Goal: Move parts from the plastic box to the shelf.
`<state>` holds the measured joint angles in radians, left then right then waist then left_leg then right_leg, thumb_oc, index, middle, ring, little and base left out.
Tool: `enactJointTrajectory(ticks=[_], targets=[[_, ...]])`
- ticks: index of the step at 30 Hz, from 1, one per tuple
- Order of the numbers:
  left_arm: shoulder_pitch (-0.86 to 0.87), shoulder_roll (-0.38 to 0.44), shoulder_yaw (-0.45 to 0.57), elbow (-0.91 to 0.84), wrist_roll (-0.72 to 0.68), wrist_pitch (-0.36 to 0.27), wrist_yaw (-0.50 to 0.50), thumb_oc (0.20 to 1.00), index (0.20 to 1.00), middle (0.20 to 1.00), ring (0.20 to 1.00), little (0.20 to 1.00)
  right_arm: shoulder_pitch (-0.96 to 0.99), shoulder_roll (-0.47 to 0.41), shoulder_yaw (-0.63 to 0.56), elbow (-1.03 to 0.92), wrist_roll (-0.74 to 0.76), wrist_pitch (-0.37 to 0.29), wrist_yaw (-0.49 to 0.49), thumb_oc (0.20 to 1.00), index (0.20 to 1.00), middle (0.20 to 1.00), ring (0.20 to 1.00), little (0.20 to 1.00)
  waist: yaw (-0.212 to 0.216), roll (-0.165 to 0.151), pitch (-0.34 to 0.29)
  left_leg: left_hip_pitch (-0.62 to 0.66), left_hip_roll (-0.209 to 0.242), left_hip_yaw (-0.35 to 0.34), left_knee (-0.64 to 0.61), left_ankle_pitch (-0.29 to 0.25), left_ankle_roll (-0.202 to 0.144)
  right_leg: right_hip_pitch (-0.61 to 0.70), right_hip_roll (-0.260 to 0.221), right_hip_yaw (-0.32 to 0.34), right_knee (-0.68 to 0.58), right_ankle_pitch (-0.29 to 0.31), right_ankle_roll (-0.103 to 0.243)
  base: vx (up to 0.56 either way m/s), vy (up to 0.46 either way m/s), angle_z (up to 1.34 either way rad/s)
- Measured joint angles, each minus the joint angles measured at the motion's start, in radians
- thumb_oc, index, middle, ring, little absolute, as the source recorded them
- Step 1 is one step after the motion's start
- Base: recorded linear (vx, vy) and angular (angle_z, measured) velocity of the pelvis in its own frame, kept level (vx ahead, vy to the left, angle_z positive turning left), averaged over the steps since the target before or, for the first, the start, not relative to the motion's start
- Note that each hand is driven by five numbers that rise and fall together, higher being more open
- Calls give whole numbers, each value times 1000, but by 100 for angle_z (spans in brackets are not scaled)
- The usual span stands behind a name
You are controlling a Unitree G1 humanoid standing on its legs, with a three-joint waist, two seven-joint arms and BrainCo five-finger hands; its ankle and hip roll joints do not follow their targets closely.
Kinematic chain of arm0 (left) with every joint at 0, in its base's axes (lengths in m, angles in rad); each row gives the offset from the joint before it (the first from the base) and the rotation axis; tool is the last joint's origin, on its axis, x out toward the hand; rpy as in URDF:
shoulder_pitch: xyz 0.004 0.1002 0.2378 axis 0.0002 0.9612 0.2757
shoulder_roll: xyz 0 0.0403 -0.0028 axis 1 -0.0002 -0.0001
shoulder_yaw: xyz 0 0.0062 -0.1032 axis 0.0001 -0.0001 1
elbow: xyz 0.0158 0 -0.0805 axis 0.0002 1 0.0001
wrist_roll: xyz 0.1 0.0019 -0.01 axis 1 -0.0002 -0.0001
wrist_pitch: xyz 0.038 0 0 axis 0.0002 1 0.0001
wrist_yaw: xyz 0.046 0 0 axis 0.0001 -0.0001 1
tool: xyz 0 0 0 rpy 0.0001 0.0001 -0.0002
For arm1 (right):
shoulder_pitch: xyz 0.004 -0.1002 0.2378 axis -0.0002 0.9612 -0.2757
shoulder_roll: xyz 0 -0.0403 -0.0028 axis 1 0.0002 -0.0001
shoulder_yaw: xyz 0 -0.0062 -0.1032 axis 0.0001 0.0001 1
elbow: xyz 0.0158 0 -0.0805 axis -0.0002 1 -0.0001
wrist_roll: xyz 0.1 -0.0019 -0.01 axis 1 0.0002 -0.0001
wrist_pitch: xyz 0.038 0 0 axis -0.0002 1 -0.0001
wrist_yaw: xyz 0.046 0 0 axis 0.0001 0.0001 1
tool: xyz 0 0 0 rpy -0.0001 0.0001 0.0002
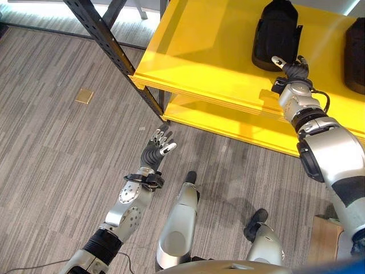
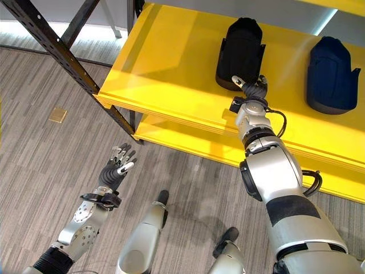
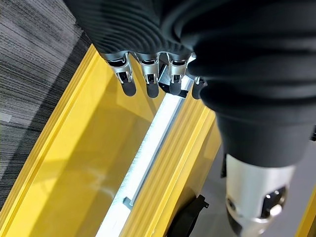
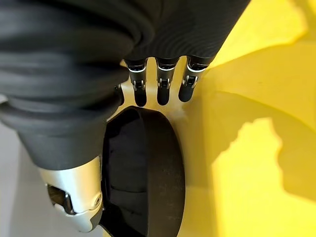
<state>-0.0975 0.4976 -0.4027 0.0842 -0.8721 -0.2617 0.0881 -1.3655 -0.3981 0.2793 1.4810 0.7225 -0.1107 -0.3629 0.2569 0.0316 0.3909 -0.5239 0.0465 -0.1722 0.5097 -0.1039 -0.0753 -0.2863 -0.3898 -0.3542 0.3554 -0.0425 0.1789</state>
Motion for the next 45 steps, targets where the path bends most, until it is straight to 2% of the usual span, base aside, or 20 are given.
enactJointTrajectory(ticks=[5, 11, 14, 18, 19, 21, 22, 23, 24, 25, 26, 28, 30, 32, 36, 42, 45], targets=[[0, 18, 0, 0, 0, 8, 0, 1000, 1000, 1000, 1000, 1000, 12, -1, 1, -2, 0, 2, -13, 1000, 1000, 1000, 1000, 1000, -16, -3, -2, 0, 1, 1, 0, 0, 0, -1, 1, 1, -1, 0, 0, -2, 3, -1], [5, 23, 3, 36, 1, 11, 2, 1000, 1000, 1000, 1000, 1000, 148, -10, 0, -158, -1, -26, -27, 1000, 1000, 1000, 1000, 1000, -60, -8, -4, 0, 15, 29, 20, -17, 6, -5, 9, 21, -28, 17, -4, -39, 24, -13], [4, 23, 13, 40, 1, 11, 3, 1000, 1000, 1000, 1000, 1000, 165, -9, -3, -165, 0, -36, -35, 1000, 1000, 1000, 1000, 1000, -78, -8, -5, 1, 21, 39, 28, -27, 13, -7, 13, 35, -31, 22, -9, 0, -3, -14], [4, 21, 31, 40, 1, 11, 4, 1000, 1000, 1000, 1000, 1000, 257, 4, -29, -301, 0, -45, -38, 1000, 1000, 1000, 1000, 1000, -83, -11, -5, 23, 39, 61, 29, -34, 8, -6, 32, 62, -35, 23, -10, -7, -27, -23], [18, 14, 49, 45, 1, 11, 4, 1000, 1000, 1000, 1000, 1000, 352, 40, -20, -438, 0, -68, -41, 1000, 1000, 1000, 1000, 1000, -121, -12, -6, 58, 57, 68, 12, -33, 1, 12, 48, 68, -41, 22, -13, 14, -138, -28], [18, 11, 50, 47, 1, 11, 3, 1000, 1000, 1000, 1000, 1000, 361, 44, -20, -444, 0, -69, -43, 1000, 1000, 1000, 1000, 1000, -134, -12, -6, 62, 64, 69, 0, -35, 2, 13, 54, 68, -45, 20, -17, 27, -161, -28], [111, -117, 252, -28, 22, 17, 5, 1000, 1000, 1000, 1000, 1000, 950, 154, -124, -1472, -52, -95, 4, 1000, 1000, 1000, 1000, 1000, -129, -59, -25, 157, 114, 142, -150, 22, -40, -12, 100, 89, 21, -42, -36, 55, -123, -88], [168, -101, 302, 18, 26, 6, 9, 1000, 1000, 1000, 1000, 1000, 1094, 204, 4, -1540, -88, -151, 55, 1000, 1000, 1000, 1000, 1000, -186, -69, -49, 279, 147, 161, -227, 44, -41, 102, 150, 96, -91, -14, -45, 82, -152, -91], [165, -73, 258, 49, 42, 22, 1, 1000, 1000, 1000, 1000, 1000, 1138, 190, 17, -1417, -73, -132, 72, 1000, 1000, 1000, 1000, 1000, -240, -73, -104, 325, 179, 165, -265, 37, -46, 129, 173, 93, -118, -19, -53, 71, -139, -71], [174, -72, 258, 42, 43, 17, -5, 1000, 1000, 1000, 1000, 1000, 1213, 187, 6, -1415, -64, -133, 82, 1000, 1000, 1000, 1000, 1000, -238, -77, -135, 359, 184, 171, -319, 54, -78, 138, 188, 101, -128, -21, -57, 46, -88, -52], [177, -80, 258, 47, 44, 11, -8, 1000, 1000, 1000, 1000, 1000, 1297, 183, 12, -1368, -55, -131, 112, 1000, 1000, 1000, 1000, 1000, -248, -94, -183, 384, 208, 208, -362, 62, -73, 126, 216, 133, -146, -20, -67, 44, -56, -72], [152, -88, 249, 75, 52, 20, -17, 1000, 1000, 1000, 1000, 1000, 1305, 147, 13, -1312, -38, -110, 129, 1000, 1000, 1000, 1000, 1000, -264, -94, -186, 391, 237, 235, -373, 67, -78, 123, 247, 150, -180, 5, -80, 59, -50, -65], [131, -107, 236, 86, 80, 26, -20, 1000, 1000, 1000, 1000, 1000, 1309, 119, -2, -1309, -39, -106, 168, 1000, 1000, 1000, 1000, 1000, -274, -89, -187, 410, 250, 255, -424, 102, -68, 123, 271, 164, -226, 41, -91, 60, -68, -29], [130, -145, 230, 90, 109, 34, -38, 1000, 1000, 1000, 1000, 1000, 1320, 100, -23, -1350, -39, -104, 213, 1000, 1000, 1000, 1000, 1000, -280, -63, -196, 460, 258, 266, -475, 123, -64, 164, 286, 169, -262, 50, -93, 21, -68, -5], [130, -159, 222, 93, 112, 34, -42, 1000, 1000, 1000, 1000, 1000, 1323, 98, -33, -1377, -42, -103, 239, 1000, 1000, 1000, 1000, 1000, -276, -30, -212, 476, 266, 270, -486, 126, -64, 186, 297, 169, -288, 57, -95, 19, -72, -1], [129, -182, 207, 100, 118, 33, -44, 1000, 1000, 1000, 1000, 1000, 1328, 69, -38, -1385, -69, -104, 249, 1000, 1000, 1000, 1000, 1000, -301, -3, -213, 492, 275, 269, -503, 135, -55, 188, 305, 169, -269, 50, -100, -15, -90, -1], [130, -192, 207, 100, 118, 31, -44, 1000, 1000, 1000, 1000, 1000, 1328, 41, -38, -1386, -86, -104, 250, 1000, 1000, 1000, 1000, 1000, -308, 12, -205, 498, 296, 273, -503, 143, -44, 128, 322, 178, -145, -14, -120, -96, -172, -9]])
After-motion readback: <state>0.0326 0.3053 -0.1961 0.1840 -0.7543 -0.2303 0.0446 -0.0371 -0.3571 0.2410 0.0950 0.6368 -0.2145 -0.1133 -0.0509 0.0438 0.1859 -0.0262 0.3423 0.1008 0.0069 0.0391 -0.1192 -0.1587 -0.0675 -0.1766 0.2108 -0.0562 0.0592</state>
